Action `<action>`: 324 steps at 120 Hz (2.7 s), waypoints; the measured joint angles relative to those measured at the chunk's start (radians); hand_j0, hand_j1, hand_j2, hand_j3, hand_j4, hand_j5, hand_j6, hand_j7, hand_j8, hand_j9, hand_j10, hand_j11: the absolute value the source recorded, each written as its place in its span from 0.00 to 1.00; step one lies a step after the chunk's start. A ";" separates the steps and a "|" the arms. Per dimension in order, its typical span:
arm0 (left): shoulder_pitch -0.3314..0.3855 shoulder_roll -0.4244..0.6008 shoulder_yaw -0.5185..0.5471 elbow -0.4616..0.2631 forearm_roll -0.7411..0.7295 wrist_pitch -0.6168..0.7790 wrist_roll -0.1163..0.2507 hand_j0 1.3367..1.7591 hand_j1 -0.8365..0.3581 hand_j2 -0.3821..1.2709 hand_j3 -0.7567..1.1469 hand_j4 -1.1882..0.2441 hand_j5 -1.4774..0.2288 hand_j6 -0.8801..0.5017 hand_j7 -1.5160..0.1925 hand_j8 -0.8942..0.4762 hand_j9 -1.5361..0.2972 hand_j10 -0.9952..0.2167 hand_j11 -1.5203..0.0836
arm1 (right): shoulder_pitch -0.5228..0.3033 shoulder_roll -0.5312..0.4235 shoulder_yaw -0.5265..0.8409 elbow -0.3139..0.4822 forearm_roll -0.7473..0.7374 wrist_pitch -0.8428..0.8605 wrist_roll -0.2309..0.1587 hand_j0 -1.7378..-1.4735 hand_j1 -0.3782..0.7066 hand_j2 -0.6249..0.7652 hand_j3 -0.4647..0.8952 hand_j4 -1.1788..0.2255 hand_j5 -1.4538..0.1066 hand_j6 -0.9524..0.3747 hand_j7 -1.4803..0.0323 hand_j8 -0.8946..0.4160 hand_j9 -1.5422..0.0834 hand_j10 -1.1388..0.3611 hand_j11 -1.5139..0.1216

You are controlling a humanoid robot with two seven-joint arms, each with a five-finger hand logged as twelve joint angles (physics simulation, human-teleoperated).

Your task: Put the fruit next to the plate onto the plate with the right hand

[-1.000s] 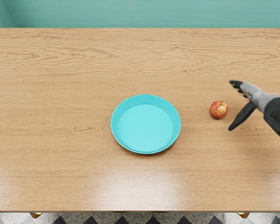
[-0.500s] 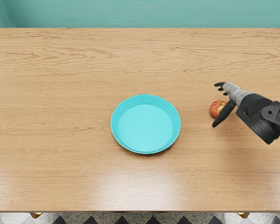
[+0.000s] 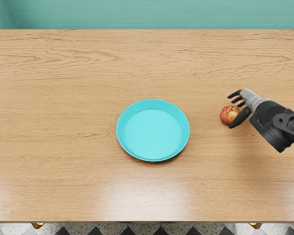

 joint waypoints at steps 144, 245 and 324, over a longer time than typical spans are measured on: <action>0.000 0.000 0.000 0.000 0.000 0.000 0.000 0.76 0.74 0.26 0.40 0.66 0.68 0.46 0.70 0.47 0.66 0.62 0.75 | -0.008 -0.065 0.128 -0.006 0.160 0.193 -0.001 0.33 0.57 0.55 0.34 0.43 0.33 0.42 0.39 0.35 0.38 0.31 0.36; 0.000 0.000 0.000 0.000 0.000 0.000 0.000 0.76 0.74 0.26 0.40 0.66 0.68 0.46 0.70 0.47 0.66 0.62 0.75 | 0.014 0.115 0.385 -0.033 0.453 0.660 -0.001 0.32 0.60 0.58 0.34 0.47 0.30 0.46 0.36 0.37 0.36 0.28 0.34; 0.000 0.000 0.000 0.000 0.000 0.000 0.000 0.76 0.74 0.26 0.40 0.66 0.68 0.46 0.70 0.47 0.66 0.62 0.75 | -0.011 0.275 0.367 -0.092 0.179 0.605 0.000 0.31 0.34 0.46 0.34 0.61 0.63 0.52 0.67 0.47 0.66 0.52 0.64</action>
